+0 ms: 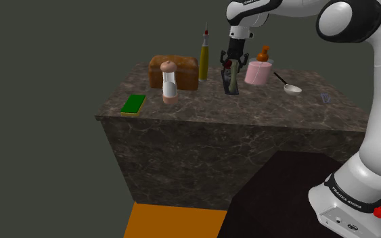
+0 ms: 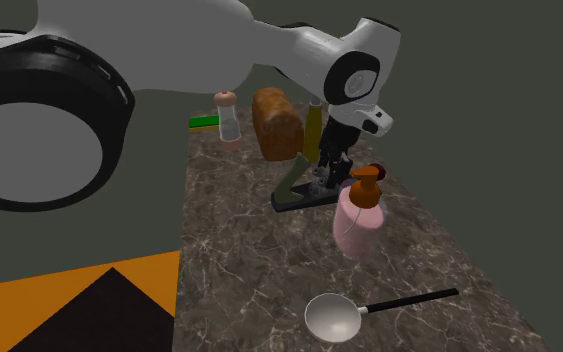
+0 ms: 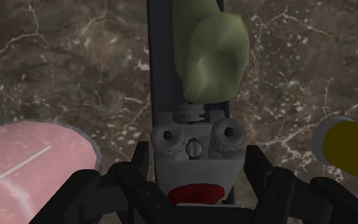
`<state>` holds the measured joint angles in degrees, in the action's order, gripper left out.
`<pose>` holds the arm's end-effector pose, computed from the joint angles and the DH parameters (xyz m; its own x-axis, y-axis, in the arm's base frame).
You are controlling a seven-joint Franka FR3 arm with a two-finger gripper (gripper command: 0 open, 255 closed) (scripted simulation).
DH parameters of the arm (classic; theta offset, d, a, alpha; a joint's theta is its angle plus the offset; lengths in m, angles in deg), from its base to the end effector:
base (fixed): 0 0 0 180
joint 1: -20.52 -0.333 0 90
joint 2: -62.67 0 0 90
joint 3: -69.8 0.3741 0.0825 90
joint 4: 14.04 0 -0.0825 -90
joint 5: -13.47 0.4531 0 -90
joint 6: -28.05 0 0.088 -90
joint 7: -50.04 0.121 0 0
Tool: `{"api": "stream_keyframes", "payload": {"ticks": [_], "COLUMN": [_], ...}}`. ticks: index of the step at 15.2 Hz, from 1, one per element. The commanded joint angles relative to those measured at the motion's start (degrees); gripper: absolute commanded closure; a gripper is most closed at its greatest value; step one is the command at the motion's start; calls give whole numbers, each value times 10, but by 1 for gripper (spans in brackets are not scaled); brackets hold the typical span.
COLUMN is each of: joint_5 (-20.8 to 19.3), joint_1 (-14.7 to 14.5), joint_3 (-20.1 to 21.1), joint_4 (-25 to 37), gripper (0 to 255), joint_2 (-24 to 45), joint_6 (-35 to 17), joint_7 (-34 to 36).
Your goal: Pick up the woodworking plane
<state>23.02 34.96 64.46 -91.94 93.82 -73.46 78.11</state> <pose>0.7545 -0.2383 0.4110 0.6390 -0.7510 -0.1663 -0.7650 -0.6431 -0.0352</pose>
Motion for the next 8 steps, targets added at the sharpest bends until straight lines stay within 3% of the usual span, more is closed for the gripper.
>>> {"api": "stream_keyframes", "payload": {"ticks": [1,8], "joint_5": [0,-2], "joint_1": [0,2], "joint_3": [0,-1], "joint_4": [6,51], "gripper": [255,255], "joint_2": [0,-6], "joint_6": [7,57], "joint_7": [1,7]}}
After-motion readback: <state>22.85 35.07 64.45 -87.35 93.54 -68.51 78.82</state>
